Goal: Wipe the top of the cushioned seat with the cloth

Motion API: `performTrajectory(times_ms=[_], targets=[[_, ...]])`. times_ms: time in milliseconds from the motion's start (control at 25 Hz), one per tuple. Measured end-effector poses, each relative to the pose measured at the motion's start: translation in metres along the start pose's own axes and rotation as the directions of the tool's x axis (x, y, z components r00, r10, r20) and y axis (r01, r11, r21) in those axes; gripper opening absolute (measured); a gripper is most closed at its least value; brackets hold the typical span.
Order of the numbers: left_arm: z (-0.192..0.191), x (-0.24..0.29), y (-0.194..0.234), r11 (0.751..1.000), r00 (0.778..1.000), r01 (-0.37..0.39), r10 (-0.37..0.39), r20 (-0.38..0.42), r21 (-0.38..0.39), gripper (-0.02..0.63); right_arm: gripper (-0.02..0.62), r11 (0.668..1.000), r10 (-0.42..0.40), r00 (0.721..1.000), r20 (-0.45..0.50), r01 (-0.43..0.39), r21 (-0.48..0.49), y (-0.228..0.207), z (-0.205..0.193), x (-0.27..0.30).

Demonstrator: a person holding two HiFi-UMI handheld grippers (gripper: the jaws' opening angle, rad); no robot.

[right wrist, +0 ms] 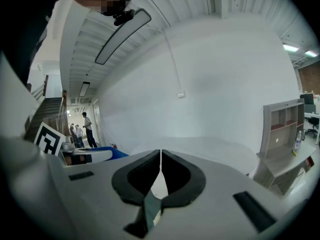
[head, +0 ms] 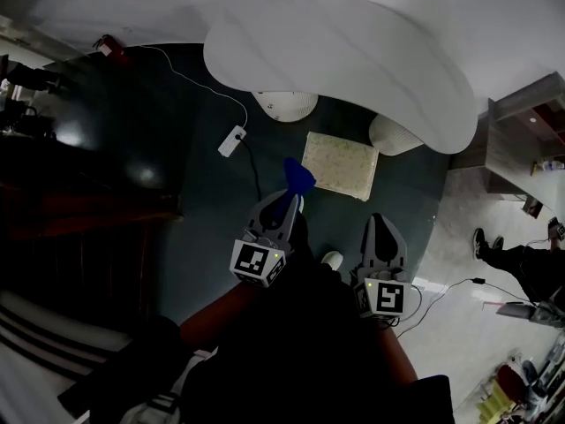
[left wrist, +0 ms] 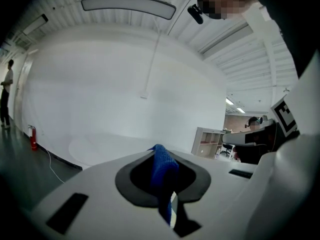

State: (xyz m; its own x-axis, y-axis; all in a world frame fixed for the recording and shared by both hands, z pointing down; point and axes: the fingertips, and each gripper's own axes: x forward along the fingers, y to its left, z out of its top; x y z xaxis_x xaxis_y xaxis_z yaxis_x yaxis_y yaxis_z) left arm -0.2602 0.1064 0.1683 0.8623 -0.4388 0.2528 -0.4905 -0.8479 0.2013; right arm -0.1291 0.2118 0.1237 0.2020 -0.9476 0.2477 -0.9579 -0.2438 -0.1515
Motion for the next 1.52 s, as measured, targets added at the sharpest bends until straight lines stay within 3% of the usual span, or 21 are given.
performTrajectory(times_ms=[360, 560, 760, 920, 1240, 1320, 1520], targets=[[0.020, 0.060, 0.104, 0.999, 0.998, 0.031, -0.033, -0.051, -0.023, 0.035, 0.038, 0.998, -0.064, 0.998, -0.005, 0.064, -0.020, 0.006, 0.031, 0.112], [0.013, 0.081, 0.132, 0.997, 0.992, 0.063, -0.067, -0.110, -0.038, 0.035, 0.038, 0.998, -0.039, 0.998, -0.051, 0.041, 0.046, 0.015, 0.022, 0.157], [-0.012, 0.101, 0.152, 0.995, 0.988, 0.044, -0.057, -0.144, -0.091, 0.035, 0.038, 0.997, -0.067, 0.993, -0.097, 0.070, 0.030, -0.001, 0.013, 0.182], [-0.026, 0.120, 0.165, 0.990, 0.986, -0.016, -0.007, -0.167, -0.137, 0.035, 0.038, 0.999, -0.033, 0.995, -0.099, 0.031, -0.018, -0.010, 0.003, 0.209], [-0.036, 0.159, 0.166, 0.993, 0.978, -0.108, 0.095, -0.184, -0.057, 0.035, 0.038, 0.993, 0.090, 0.996, 0.014, -0.089, -0.081, -0.022, 0.018, 0.253], [-0.048, 0.172, 0.163, 0.995, 0.979, -0.097, 0.089, -0.184, -0.035, 0.035, 0.038, 0.988, 0.122, 0.993, -0.006, -0.122, -0.090, -0.027, 0.005, 0.265], [-0.100, 0.189, 0.169, 0.987, 0.967, -0.140, 0.118, -0.228, -0.084, 0.035, 0.038, 0.982, 0.149, 0.985, -0.084, -0.157, -0.102, -0.041, -0.040, 0.293]])
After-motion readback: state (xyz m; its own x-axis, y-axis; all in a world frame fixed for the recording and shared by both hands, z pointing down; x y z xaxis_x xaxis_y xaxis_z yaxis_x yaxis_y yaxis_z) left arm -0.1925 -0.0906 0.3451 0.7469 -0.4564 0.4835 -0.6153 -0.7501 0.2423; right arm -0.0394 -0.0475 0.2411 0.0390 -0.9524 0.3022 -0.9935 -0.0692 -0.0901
